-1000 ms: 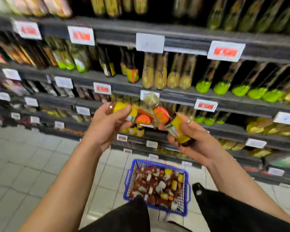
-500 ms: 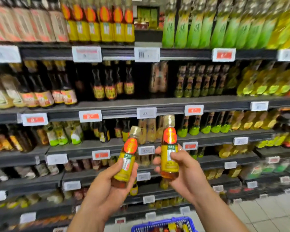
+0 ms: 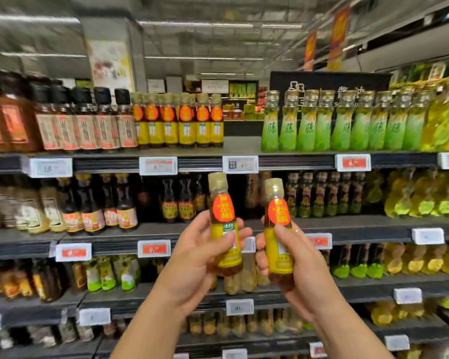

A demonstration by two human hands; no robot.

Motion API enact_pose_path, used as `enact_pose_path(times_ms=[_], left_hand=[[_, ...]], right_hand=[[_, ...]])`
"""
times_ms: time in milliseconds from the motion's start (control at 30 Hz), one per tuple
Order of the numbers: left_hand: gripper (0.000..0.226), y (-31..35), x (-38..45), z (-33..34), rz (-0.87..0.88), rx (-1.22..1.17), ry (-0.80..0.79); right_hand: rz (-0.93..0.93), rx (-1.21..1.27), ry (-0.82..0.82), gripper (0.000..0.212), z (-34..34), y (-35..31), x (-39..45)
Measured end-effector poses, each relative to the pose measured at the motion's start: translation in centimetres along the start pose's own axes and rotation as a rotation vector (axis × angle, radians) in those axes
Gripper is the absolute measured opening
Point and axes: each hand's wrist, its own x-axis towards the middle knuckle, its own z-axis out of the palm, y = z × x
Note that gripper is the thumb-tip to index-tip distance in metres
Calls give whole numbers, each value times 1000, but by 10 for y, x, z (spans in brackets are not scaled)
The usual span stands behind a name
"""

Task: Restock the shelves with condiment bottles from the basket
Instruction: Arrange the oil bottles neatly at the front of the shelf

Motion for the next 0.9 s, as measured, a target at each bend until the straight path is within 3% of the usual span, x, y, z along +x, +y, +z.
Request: enact_pose_path(times_ms=[200, 500, 600, 733, 900], left_hand=[[40, 43, 51, 7, 180, 331, 101], [45, 131, 117, -18, 260, 488, 194], [52, 151, 133, -36, 255, 566, 194], [33, 169, 154, -65, 260, 664, 198], [27, 175, 176, -96, 344, 943, 327]], right_hand=[[-80, -71, -142, 34, 8, -35, 68], [-166, -203, -211, 9, 44, -76, 160], [-182, -254, -244, 11, 57, -77, 185], [-193, -371, -252, 35, 77, -68, 222], [-165, -502, -214, 32, 97, -53, 263]])
